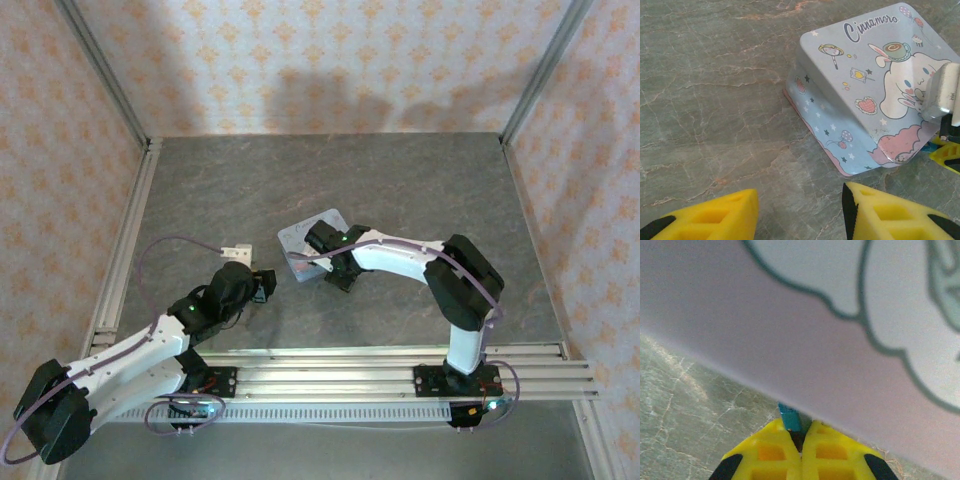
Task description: Unlock a padlock with a key
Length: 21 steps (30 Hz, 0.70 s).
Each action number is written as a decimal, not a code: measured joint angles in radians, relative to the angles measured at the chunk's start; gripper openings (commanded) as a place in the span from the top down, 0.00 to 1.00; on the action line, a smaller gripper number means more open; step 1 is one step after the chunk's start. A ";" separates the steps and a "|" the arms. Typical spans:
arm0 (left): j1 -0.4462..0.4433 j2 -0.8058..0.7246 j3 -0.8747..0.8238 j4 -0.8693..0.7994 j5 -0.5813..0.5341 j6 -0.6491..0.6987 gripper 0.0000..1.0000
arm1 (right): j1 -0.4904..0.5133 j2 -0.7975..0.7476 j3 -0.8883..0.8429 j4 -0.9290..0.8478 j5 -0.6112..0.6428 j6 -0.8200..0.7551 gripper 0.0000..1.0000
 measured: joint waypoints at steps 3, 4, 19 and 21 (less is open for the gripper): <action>0.000 0.000 0.000 -0.001 0.000 0.000 0.52 | 0.016 -0.014 -0.010 0.002 0.015 -0.037 1.00; 0.000 0.000 0.000 -0.002 0.000 0.000 0.52 | 0.024 -0.015 -0.010 0.005 0.024 -0.048 1.00; 0.188 0.102 0.003 -0.011 0.142 -0.076 0.52 | 0.089 -0.014 0.011 0.049 0.160 -0.192 1.00; 0.218 0.152 0.010 -0.007 0.185 -0.078 0.52 | 0.089 -0.011 0.014 0.057 0.173 -0.203 1.00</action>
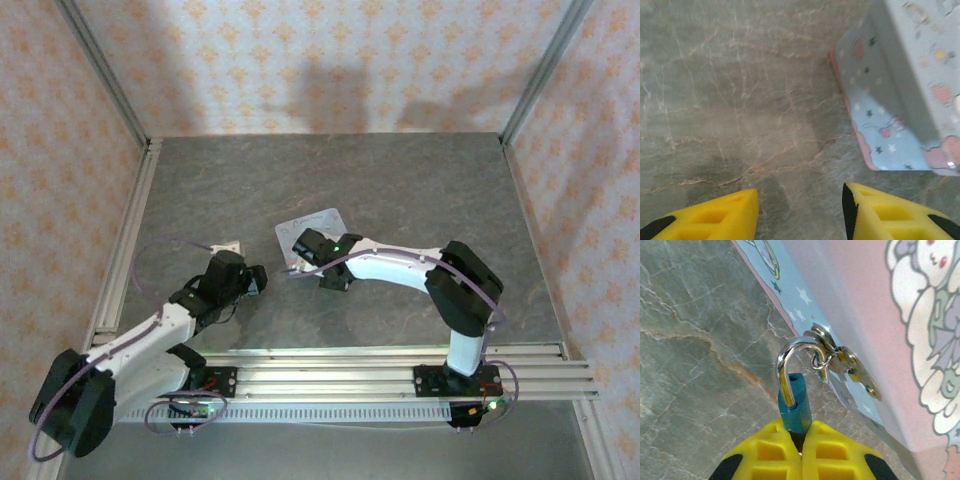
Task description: Unlock a padlock with a key
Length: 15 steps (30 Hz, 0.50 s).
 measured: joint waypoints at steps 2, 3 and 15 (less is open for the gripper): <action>0.023 0.055 0.017 0.008 0.040 0.000 0.52 | 0.000 0.005 0.000 0.008 0.008 -0.012 1.00; 0.031 0.079 0.026 0.014 0.058 0.000 0.52 | 0.001 0.008 0.000 0.011 0.010 -0.018 1.00; 0.080 0.308 0.167 0.111 0.188 0.000 0.54 | 0.016 0.084 0.021 0.073 0.051 -0.077 1.00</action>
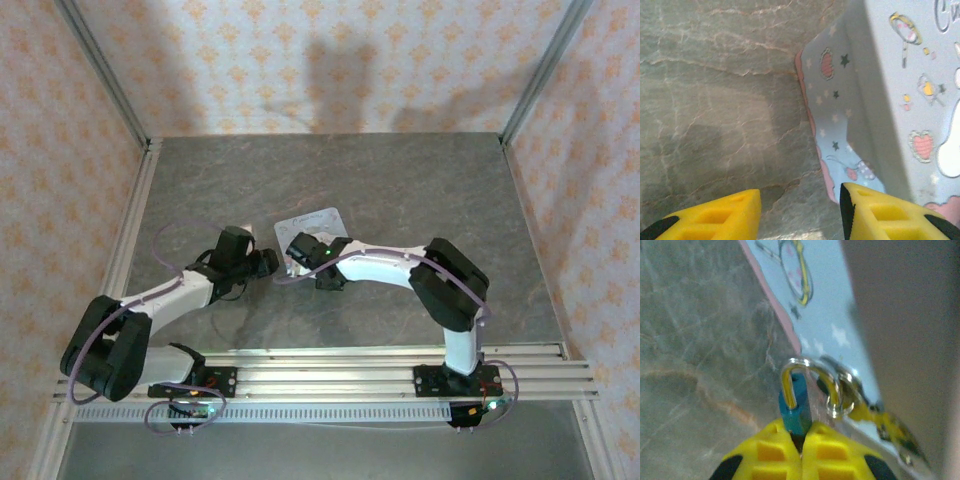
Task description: Unlock a padlock with a key
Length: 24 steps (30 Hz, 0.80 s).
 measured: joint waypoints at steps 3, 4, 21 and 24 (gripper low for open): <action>0.009 0.013 0.016 0.001 0.012 0.000 0.54 | 0.000 0.014 0.008 0.025 0.021 -0.010 1.00; 0.013 0.016 0.021 0.000 0.017 0.001 0.54 | 0.000 0.018 0.009 0.035 0.028 -0.013 1.00; 0.039 -0.038 0.055 -0.085 -0.087 0.007 0.47 | 0.000 0.021 0.032 0.125 0.056 -0.008 1.00; 0.039 -0.083 0.055 -0.125 -0.134 0.011 0.44 | 0.000 0.021 0.031 0.154 0.060 -0.010 1.00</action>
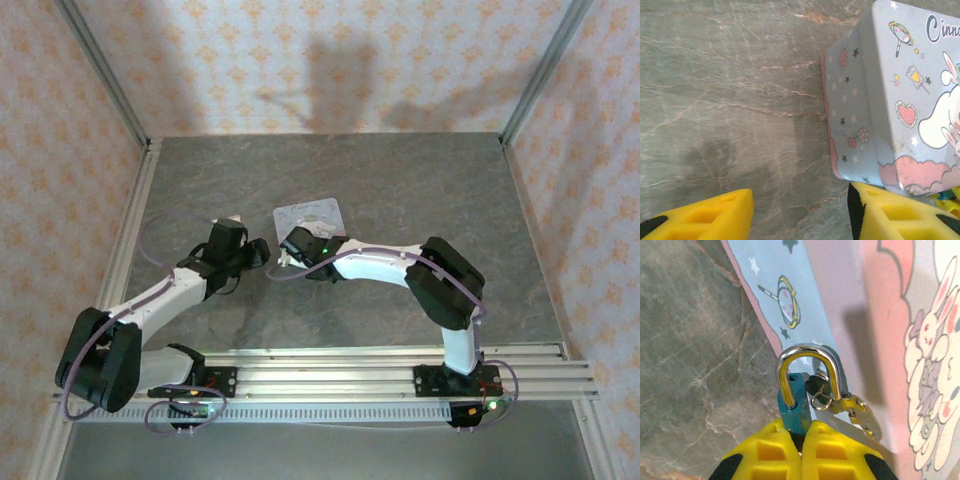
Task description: Unlock a padlock with a key
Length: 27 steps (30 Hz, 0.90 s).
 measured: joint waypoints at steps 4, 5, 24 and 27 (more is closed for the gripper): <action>0.000 -0.060 0.000 -0.046 -0.061 0.000 0.42 | 0.000 0.000 0.000 0.037 -0.001 -0.004 1.00; 0.000 -0.074 0.000 -0.061 -0.076 0.000 0.42 | 0.000 0.000 0.000 0.039 -0.002 -0.004 1.00; 0.000 -0.341 0.027 -0.306 -0.195 0.064 0.24 | 0.004 -0.265 -0.080 -0.003 -0.278 0.256 1.00; 0.000 -0.375 0.031 -0.338 -0.194 0.064 0.23 | -0.001 -0.327 -0.104 -0.026 -0.334 0.363 1.00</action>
